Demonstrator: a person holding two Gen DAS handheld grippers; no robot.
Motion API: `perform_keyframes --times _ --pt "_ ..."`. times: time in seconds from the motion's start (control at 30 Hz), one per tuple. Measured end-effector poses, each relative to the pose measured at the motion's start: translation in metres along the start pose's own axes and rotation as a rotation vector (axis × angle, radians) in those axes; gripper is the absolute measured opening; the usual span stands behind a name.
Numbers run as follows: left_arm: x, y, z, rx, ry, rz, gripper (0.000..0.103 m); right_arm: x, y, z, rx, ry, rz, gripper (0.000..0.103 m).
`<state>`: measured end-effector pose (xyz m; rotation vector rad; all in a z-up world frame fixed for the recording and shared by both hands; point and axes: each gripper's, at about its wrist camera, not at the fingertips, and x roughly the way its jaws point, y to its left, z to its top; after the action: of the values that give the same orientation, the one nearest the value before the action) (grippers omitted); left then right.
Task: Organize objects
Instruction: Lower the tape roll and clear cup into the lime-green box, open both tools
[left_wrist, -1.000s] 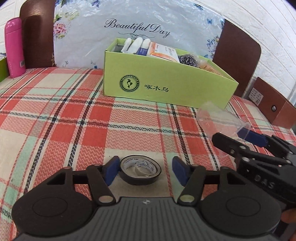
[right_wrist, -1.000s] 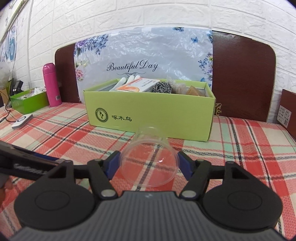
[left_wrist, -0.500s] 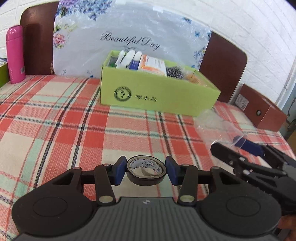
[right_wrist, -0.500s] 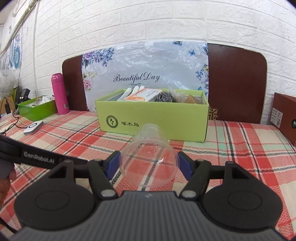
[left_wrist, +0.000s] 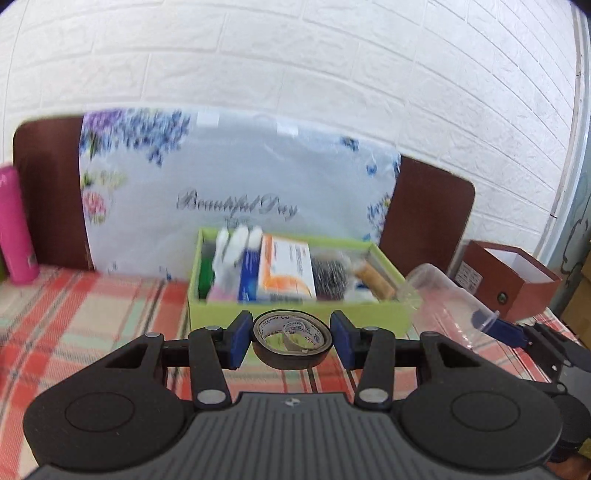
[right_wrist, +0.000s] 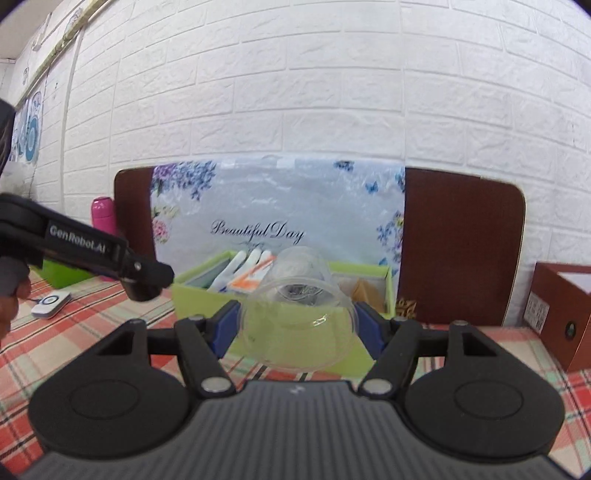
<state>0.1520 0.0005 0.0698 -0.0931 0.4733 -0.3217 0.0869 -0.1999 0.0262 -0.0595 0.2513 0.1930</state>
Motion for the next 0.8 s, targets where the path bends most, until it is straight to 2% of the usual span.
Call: perform_keyframes --times 0.17,0.3,0.43,0.6,0.8 --pt "0.027 0.012 0.027 -0.007 -0.012 0.025 0.049 0.031 -0.018 0.015 -0.007 -0.018 -0.066 0.067" --pt "0.052 0.013 0.035 0.014 -0.011 0.035 0.049 0.065 -0.027 0.016 -0.033 0.009 -0.096 0.067" --pt "0.08 0.02 0.037 0.014 0.009 0.045 0.049 0.098 -0.027 0.007 -0.06 0.055 -0.095 0.067" --pt "0.112 0.032 0.039 -0.006 0.036 0.063 0.049 0.129 -0.026 0.0 -0.08 0.066 -0.077 0.067" --pt "0.134 0.04 0.033 -0.002 0.05 0.071 0.049 0.158 -0.031 -0.011 -0.082 0.106 -0.06 0.067"
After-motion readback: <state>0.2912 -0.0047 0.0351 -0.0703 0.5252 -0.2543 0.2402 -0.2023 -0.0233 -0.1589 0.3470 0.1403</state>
